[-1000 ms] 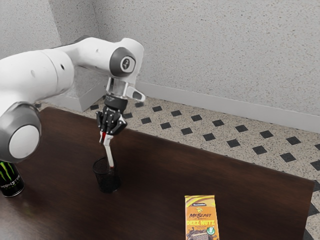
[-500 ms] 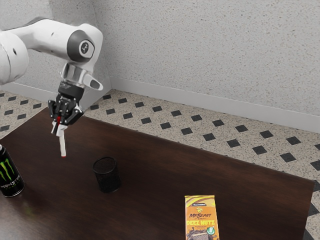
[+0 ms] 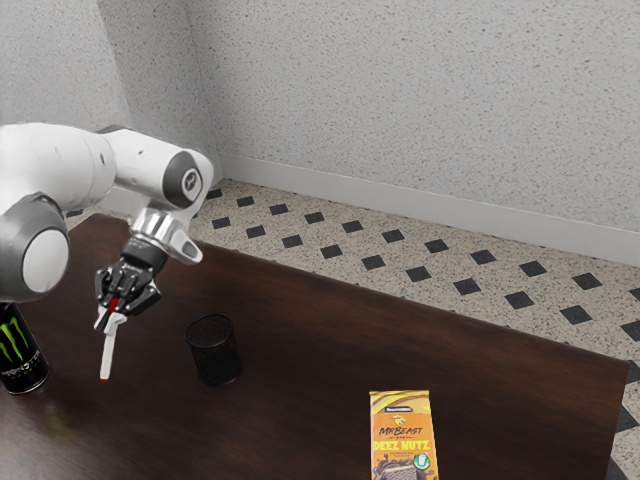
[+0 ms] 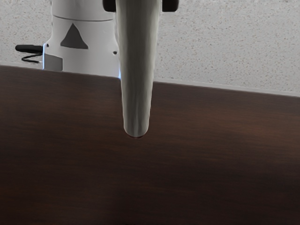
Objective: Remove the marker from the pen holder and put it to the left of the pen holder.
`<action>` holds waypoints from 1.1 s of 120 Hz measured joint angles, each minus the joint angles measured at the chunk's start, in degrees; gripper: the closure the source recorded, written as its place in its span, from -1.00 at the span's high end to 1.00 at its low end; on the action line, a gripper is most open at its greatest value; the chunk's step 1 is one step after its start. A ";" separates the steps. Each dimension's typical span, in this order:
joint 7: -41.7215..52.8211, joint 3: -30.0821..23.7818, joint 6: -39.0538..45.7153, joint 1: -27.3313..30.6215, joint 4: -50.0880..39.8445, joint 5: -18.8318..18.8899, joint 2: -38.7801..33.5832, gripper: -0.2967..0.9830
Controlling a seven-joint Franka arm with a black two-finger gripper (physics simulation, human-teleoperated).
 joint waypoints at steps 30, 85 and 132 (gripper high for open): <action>0.86 0.00 1.92 0.60 0.04 -1.55 3.33 -0.49; 0.98 -0.02 20.70 -10.84 -4.71 -3.84 -29.95 0.41; 1.11 -0.10 29.59 -10.86 -5.00 -4.77 -31.14 0.52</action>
